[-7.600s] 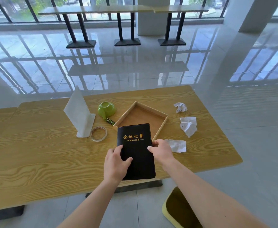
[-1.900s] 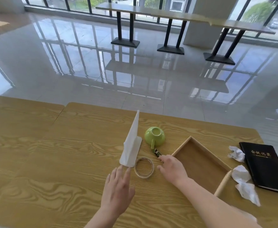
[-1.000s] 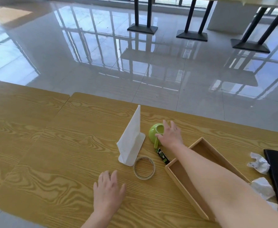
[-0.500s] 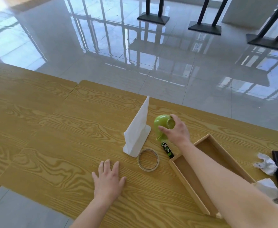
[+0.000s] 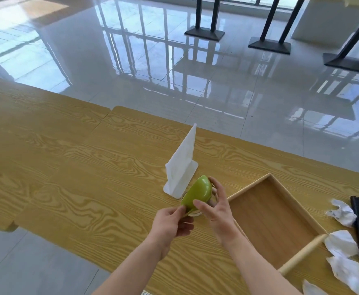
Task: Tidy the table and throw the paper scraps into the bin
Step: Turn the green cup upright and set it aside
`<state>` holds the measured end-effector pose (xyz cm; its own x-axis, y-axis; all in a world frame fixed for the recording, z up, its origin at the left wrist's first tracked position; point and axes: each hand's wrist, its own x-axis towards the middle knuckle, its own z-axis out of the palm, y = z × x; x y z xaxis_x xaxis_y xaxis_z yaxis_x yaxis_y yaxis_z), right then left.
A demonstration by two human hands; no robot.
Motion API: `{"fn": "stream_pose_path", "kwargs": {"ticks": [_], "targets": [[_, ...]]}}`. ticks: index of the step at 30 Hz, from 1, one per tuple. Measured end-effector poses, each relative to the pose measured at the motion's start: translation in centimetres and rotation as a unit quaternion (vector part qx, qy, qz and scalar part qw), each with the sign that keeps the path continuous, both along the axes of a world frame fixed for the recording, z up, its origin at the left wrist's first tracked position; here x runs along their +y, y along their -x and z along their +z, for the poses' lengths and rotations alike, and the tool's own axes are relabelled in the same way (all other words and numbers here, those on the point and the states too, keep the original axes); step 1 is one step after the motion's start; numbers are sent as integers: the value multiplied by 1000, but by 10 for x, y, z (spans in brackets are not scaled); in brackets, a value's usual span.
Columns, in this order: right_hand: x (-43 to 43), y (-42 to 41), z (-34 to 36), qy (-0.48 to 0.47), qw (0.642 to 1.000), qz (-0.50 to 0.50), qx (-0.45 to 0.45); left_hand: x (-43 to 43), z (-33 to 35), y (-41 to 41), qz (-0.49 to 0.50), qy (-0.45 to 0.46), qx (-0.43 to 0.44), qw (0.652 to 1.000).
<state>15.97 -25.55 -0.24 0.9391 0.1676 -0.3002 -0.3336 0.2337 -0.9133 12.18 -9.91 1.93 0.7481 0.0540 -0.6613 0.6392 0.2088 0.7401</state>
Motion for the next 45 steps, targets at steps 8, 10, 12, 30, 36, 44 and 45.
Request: {"fn": "stream_pose_path", "kwargs": {"ticks": [8,10,12,30,36,44,45], "targets": [[35,15,-10,189,979,43,56,56,-23,55,-65,-266,-158,949],[49,20,-19,230,971,49,53,65,-29,65,-86,-332,-187,920],[61,23,-25,258,963,62,44,74,-33,71,-71,-358,-194,911],[91,26,-42,332,941,54,34,120,-60,69,-41,-403,-153,901],[128,14,-39,340,938,45,40,159,-62,57,-50,-405,-174,896],[210,-16,-40,322,943,73,45,234,-63,40,-21,-421,-175,890],[222,-21,-40,323,942,80,42,244,-63,38,-14,-424,-175,889]]}}
